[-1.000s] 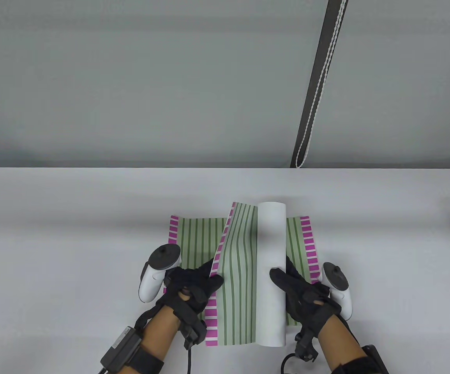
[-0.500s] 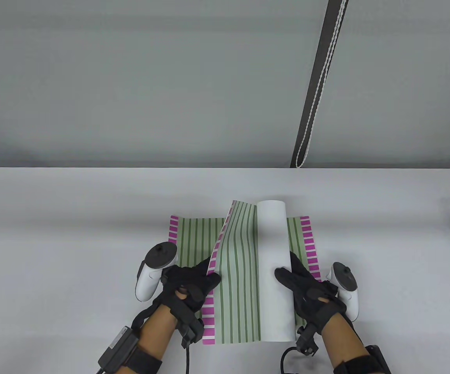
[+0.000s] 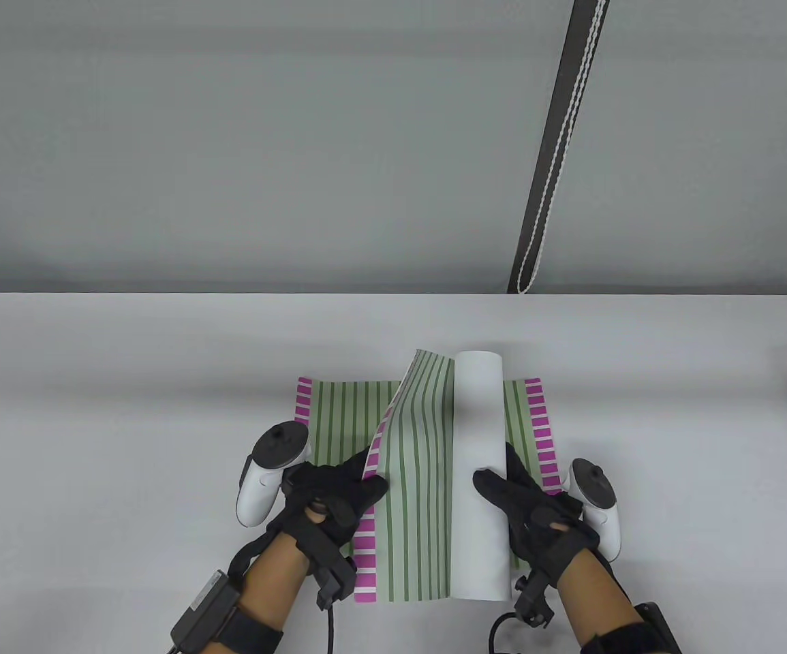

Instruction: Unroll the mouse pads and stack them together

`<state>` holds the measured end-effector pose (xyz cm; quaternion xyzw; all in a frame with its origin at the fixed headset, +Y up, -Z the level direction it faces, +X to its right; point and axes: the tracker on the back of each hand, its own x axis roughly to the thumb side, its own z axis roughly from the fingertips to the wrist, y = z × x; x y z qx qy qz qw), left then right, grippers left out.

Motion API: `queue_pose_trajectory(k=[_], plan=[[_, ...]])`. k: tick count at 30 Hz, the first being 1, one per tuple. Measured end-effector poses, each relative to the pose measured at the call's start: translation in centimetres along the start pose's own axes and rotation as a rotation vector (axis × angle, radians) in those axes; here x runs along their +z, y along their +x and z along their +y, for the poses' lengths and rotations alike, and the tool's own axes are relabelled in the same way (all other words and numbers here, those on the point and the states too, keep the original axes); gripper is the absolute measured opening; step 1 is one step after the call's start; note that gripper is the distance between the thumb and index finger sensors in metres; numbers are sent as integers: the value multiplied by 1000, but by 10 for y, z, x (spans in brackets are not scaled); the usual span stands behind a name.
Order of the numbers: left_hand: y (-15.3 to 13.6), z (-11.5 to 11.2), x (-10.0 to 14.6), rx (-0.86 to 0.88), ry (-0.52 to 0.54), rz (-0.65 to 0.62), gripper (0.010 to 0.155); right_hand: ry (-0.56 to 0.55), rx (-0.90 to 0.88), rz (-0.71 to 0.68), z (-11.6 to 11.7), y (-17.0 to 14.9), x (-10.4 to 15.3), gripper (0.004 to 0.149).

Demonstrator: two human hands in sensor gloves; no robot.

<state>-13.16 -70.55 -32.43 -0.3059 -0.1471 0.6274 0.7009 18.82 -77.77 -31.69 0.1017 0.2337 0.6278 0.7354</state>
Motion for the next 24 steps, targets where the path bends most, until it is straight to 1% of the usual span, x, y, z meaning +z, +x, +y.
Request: queue_pose_trajectory(k=[5,9,11,13,15,17,21,24], plan=[[-1,7,2,11,18,-1,64,-38,-45,-31,-15,-1,2,94],[-1,7,2,23,17,-5,64,-18,-97,-47,-20,-3,4,86],[0,5,2,27,14,-7,64,12,-108,-36,-18,-4,5,88],[3,3,3,20,9,-16,64,33,-97,-24,-13,-2,5,96],[6,2,4,18,3,-27,64,48,-49,-18,-8,0,4,102],[8,1,5,14,2,-31,64,39,-21,0,-4,1,3,107],[10,3,7,13,8,-30,64,-8,-2,8,-6,0,3,104],[8,9,8,18,22,-24,64,-23,-32,-4,-15,-1,4,99]])
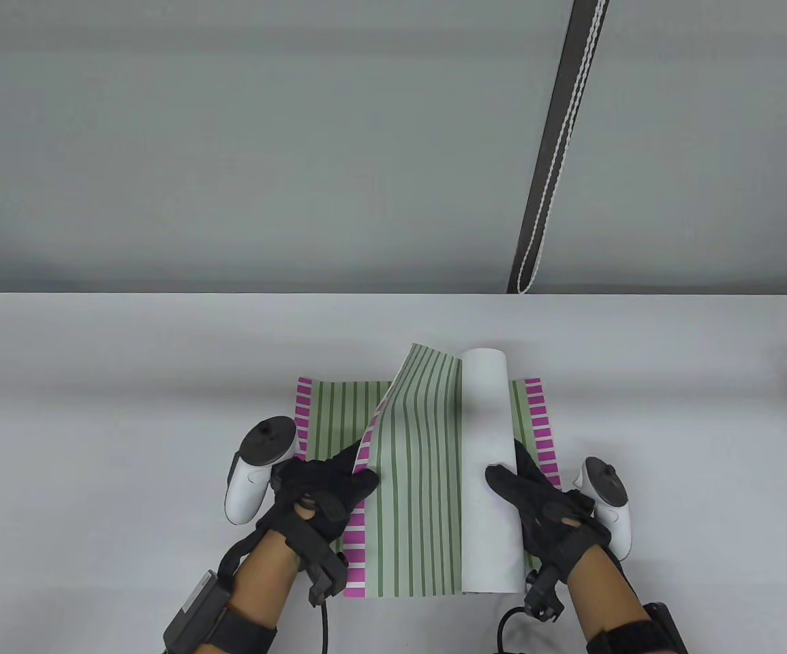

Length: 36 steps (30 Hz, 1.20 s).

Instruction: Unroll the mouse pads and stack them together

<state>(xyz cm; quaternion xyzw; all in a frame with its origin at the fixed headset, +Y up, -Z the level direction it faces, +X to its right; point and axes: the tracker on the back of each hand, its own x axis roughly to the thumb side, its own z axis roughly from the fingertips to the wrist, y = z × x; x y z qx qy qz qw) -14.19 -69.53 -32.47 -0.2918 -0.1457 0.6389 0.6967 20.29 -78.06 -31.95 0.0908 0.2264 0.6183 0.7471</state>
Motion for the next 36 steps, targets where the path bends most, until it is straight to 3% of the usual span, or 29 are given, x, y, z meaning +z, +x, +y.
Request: queue_pose_trajectory(k=[7,12,17,27,32,36], plan=[[-4,7,0,11,11,13,64,-17,-76,-15,-15,-6,4,85],[-3,6,0,6,2,5,64,37,-51,23,-6,-6,2,103],[5,5,2,-4,-4,-16,64,-34,74,44,1,-4,-1,109],[6,14,7,21,6,-36,64,-62,-84,-18,-24,-9,5,88],[9,12,6,9,-6,-44,64,21,-126,12,-18,-11,4,102],[12,16,9,16,6,-55,64,22,-76,13,-14,-8,1,108]])
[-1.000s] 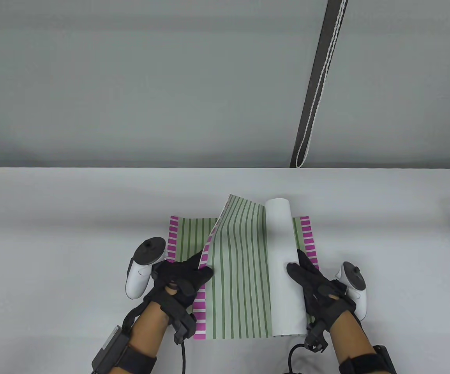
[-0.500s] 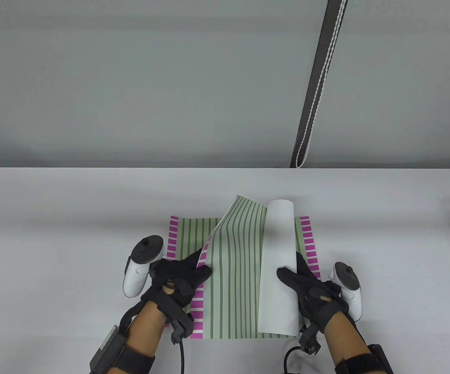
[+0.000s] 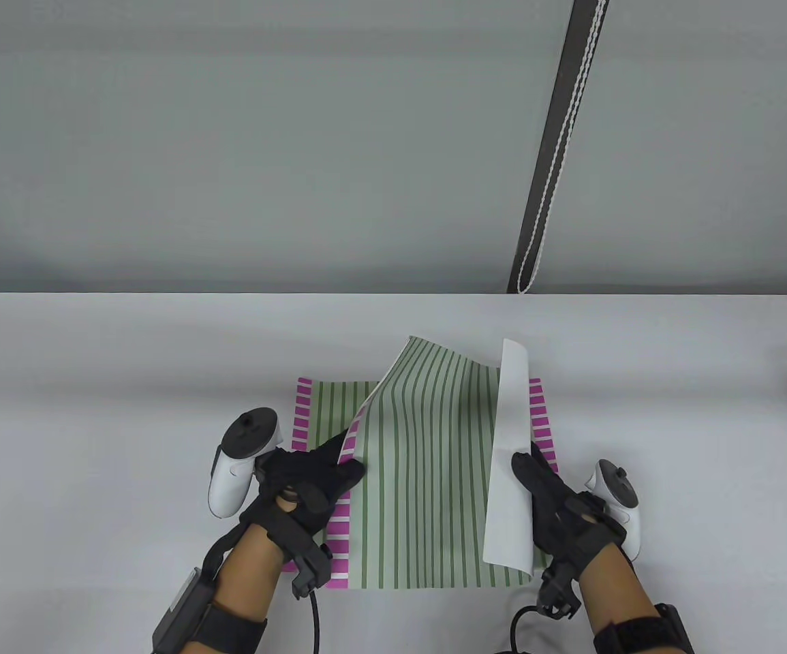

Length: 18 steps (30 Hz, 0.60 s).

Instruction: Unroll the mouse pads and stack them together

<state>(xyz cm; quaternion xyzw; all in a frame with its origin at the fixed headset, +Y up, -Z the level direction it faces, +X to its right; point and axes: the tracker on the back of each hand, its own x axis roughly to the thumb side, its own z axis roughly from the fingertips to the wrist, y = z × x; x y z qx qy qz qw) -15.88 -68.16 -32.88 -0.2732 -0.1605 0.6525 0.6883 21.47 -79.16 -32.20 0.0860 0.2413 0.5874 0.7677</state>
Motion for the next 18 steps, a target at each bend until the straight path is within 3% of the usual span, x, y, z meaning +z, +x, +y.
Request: queue_pose_trajectory(k=[7,18], plan=[[0,14,6,-1,17,-5,63,-82,-29,-19,-16,-1,5,91],[1,24,10,-4,27,-11,62,14,-73,-61,-17,5,9,105]])
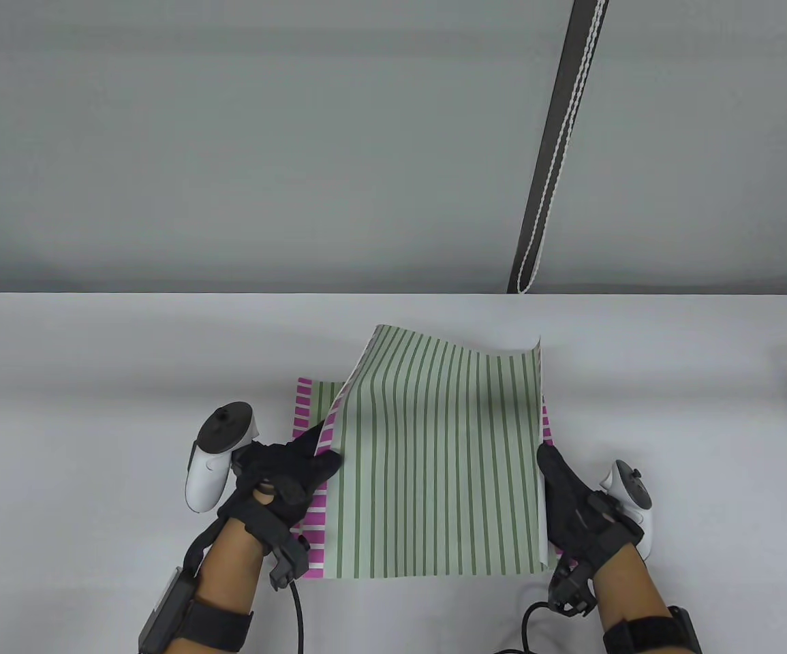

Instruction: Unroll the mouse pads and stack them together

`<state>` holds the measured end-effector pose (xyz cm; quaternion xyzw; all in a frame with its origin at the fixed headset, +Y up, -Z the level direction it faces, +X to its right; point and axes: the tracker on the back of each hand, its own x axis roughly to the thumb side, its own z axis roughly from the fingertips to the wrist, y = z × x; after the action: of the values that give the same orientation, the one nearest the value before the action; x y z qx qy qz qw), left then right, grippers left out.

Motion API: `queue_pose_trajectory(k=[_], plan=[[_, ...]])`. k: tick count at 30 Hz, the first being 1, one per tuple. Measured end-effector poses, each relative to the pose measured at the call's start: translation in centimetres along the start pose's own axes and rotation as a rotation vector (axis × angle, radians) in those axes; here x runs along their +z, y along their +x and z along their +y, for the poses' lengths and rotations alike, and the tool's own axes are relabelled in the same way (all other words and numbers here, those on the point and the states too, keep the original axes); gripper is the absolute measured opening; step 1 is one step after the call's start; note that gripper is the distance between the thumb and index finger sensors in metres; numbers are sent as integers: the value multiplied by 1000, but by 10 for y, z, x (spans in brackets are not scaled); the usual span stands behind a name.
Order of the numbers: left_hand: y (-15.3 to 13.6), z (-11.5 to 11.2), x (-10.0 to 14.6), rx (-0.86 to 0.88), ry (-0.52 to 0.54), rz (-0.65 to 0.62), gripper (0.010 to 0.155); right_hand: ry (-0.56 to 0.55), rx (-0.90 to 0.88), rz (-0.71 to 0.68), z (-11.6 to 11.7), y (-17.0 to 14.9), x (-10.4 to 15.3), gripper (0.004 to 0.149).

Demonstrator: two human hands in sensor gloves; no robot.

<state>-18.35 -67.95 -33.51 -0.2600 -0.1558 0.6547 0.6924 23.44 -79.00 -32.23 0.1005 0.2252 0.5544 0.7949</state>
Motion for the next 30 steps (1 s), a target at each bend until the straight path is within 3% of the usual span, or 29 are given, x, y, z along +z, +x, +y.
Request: queue_pose_trajectory(k=[4,7,13,17,21,25,30], plan=[[-1,5,2,-1,6,0,62,12,24,0,-4,4,2,110],[-2,8,2,3,10,1,62,-3,62,15,-7,10,4,104],[-11,20,3,-66,29,45,63,-76,225,112,-17,31,16,69],[-25,33,3,-385,168,205,62,-240,522,145,-17,56,25,59],[-38,33,-6,-718,314,324,60,-437,889,117,-2,68,22,57],[-54,28,-16,-906,444,404,60,-498,1059,135,3,57,13,58],[-68,22,-27,-1065,508,473,59,-516,1154,205,1,40,5,58]])
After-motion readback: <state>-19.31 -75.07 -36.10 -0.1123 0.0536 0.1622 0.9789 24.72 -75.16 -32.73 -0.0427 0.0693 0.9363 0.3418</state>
